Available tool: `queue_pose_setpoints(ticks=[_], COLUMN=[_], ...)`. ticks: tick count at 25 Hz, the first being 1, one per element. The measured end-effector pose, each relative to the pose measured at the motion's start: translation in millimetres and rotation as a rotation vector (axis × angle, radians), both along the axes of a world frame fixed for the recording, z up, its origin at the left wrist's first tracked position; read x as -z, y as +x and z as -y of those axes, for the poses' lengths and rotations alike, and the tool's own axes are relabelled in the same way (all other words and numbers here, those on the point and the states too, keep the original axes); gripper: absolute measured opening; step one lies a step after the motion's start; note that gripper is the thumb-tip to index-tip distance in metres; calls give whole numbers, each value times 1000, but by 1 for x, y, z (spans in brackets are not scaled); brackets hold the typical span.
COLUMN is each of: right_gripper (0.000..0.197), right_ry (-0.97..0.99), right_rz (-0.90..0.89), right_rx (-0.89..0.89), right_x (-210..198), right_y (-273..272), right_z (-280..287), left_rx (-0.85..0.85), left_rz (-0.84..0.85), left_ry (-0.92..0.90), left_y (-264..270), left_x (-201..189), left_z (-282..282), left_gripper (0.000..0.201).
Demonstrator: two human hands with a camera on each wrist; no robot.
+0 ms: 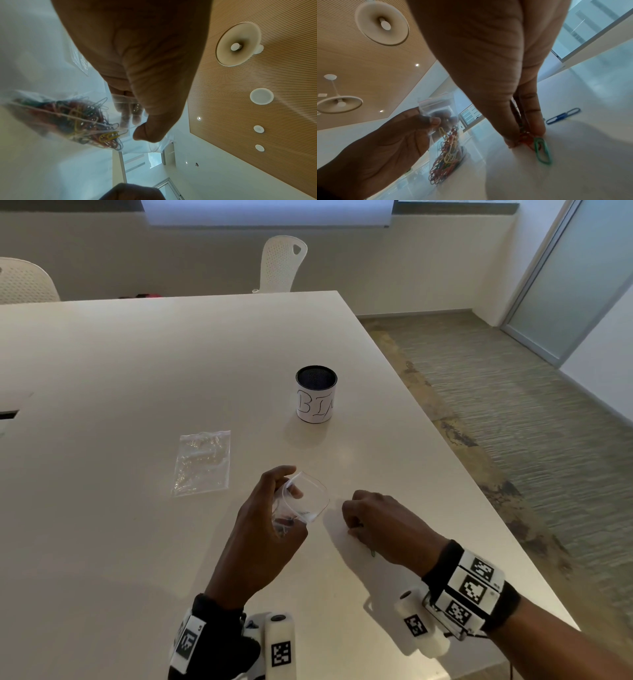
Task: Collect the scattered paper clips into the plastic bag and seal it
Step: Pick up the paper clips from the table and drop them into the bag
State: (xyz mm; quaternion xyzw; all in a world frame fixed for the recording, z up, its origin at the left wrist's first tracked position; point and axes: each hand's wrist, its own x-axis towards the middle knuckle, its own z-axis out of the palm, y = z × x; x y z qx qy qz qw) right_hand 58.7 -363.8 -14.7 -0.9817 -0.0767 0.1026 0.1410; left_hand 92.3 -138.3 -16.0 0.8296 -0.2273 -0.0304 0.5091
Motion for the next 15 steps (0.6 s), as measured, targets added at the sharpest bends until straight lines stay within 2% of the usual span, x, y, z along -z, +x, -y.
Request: queue_pose_setpoints(ticks=[3, 8, 11, 15], right_gripper=[12, 9, 5, 5], right_ry=[72, 348, 656, 1027], right_rz=[5, 8, -9, 32], right_rx=[42, 192, 318, 321], right_x=[-1, 2, -9, -41], right_y=[5, 10, 10, 6], right_z=[10, 29, 31, 14], left_rx=[-6, -19, -23, -22], left_rz=[12, 5, 1, -3], left_ry=[-2, -2, -10, -25], left_y=[0, -1, -1, 0], left_x=[0, -1, -1, 0], left_z=[0, -1, -1, -1], left_gripper=[69, 68, 68, 69])
